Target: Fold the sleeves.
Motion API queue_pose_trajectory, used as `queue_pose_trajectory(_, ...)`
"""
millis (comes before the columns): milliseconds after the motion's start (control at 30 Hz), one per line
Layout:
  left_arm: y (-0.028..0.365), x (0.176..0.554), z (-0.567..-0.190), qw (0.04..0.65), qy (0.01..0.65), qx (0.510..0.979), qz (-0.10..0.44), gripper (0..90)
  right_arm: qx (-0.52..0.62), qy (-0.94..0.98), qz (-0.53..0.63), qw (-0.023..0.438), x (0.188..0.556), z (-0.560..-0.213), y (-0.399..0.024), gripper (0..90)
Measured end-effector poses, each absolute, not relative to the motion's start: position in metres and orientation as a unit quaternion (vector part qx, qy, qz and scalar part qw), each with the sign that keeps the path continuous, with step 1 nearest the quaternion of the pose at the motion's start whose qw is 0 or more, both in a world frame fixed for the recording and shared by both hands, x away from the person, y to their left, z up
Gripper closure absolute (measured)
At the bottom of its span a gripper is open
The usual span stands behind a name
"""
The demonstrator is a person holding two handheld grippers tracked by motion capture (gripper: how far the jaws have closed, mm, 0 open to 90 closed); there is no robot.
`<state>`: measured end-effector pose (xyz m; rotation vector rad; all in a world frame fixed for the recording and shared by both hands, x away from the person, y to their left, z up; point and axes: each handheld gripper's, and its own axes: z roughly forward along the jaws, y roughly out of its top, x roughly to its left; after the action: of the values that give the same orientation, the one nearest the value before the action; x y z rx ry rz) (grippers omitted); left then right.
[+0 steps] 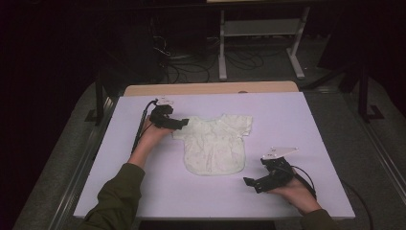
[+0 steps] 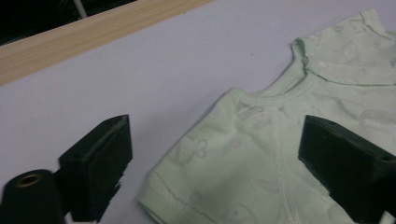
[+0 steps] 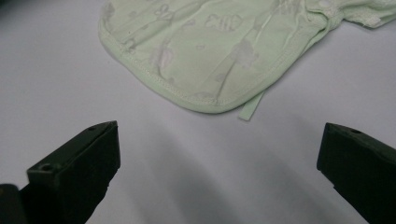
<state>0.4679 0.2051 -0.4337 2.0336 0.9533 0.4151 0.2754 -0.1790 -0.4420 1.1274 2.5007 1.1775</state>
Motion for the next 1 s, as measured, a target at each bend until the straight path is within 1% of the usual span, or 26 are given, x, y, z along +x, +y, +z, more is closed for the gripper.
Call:
queue_pose_trajectory(133,0.208,0.469,-0.434,0.411,0.387,0.809,0.163,16.7,0.377,0.835,0.393,0.077,0.276,-0.442,-0.179,0.0)
queue_pose_trajectory(500,0.217,0.470,-0.433,0.399,0.398,0.809,0.163,34.9,0.377,0.836,0.392,0.078,0.276,-0.442,-0.179,0.0)
queue_pose_trajectory(800,0.222,0.472,-0.435,0.391,0.406,0.810,0.161,46.2,0.375,0.837,0.392,0.078,0.276,-0.442,-0.179,0.0)
queue_pose_trajectory(1000,0.226,0.473,-0.437,0.381,0.416,0.809,0.164,52.1,0.374,0.837,0.391,0.079,0.276,-0.443,-0.179,0.0)
